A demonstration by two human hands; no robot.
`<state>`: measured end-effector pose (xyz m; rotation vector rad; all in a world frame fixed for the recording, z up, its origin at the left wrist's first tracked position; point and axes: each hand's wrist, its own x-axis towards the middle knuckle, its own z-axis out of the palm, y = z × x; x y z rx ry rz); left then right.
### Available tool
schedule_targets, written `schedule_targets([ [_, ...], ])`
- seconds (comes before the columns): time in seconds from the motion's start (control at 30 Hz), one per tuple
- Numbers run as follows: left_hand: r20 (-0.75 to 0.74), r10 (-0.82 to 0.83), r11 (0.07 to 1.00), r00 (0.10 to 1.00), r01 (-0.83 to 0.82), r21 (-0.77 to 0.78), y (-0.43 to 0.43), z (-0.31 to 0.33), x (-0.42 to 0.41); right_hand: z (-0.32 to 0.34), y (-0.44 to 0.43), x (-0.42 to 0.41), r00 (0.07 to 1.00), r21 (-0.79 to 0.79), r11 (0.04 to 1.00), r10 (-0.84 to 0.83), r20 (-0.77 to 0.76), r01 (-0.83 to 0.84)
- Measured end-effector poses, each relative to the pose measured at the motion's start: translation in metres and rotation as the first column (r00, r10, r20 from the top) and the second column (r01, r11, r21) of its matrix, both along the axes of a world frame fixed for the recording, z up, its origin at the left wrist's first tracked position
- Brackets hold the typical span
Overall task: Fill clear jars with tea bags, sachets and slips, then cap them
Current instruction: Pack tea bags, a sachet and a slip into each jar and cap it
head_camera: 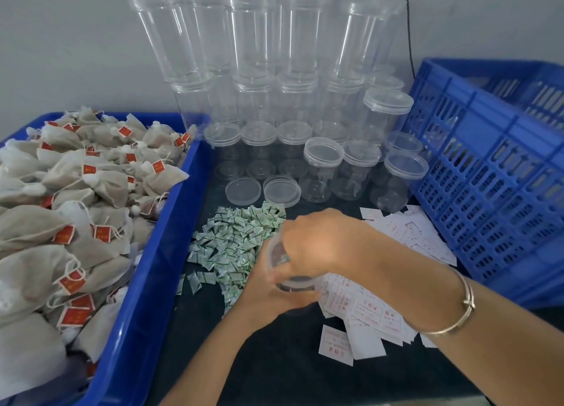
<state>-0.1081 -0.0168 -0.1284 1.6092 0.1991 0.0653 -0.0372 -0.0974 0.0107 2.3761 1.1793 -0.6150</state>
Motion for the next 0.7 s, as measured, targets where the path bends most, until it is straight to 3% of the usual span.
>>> schedule_targets([
  [0.13, 0.032, 0.027, 0.998, 0.999, -0.029, 0.056, 0.000, -0.003, 0.002, 0.010, -0.009, 0.004, 0.969, -0.042, 0.974, 0.215, -0.124, -0.222],
  [0.23, 0.054, 0.001, 0.998, 0.999, -0.004, 0.068, 0.002, -0.005, 0.004, 0.003, -0.013, 0.003, 0.981, 0.005, 0.993, 0.118, -0.153, -0.119],
  [0.3, 0.078, -0.028, 0.998, 0.997, 0.023, 0.066, 0.003, -0.008, 0.005, -0.003, -0.010, 0.002, 0.999, 0.089, 0.996, 0.029, -0.024, -0.027],
  [0.37, 0.069, -0.017, 0.998, 0.997, 0.013, 0.059, 0.003, -0.007, 0.004, -0.004, -0.008, 0.001, 0.998, 0.077, 0.996, 0.030, 0.047, -0.033],
  [0.47, 0.074, 0.001, 0.997, 0.997, -0.007, 0.082, 0.002, -0.011, 0.005, 0.004, -0.007, 0.002, 0.982, -0.010, 0.984, 0.177, -0.068, -0.178],
  [0.57, 0.080, 0.013, 0.998, 0.997, -0.017, 0.053, 0.000, -0.010, 0.006, 0.004, -0.011, 0.004, 0.978, -0.025, 0.990, 0.133, -0.162, -0.139],
  [0.7, 0.096, 0.000, 0.999, 0.995, -0.005, 0.049, 0.002, -0.014, 0.006, -0.011, -0.008, -0.004, 0.999, 0.138, 0.990, 0.022, 0.029, -0.026],
])
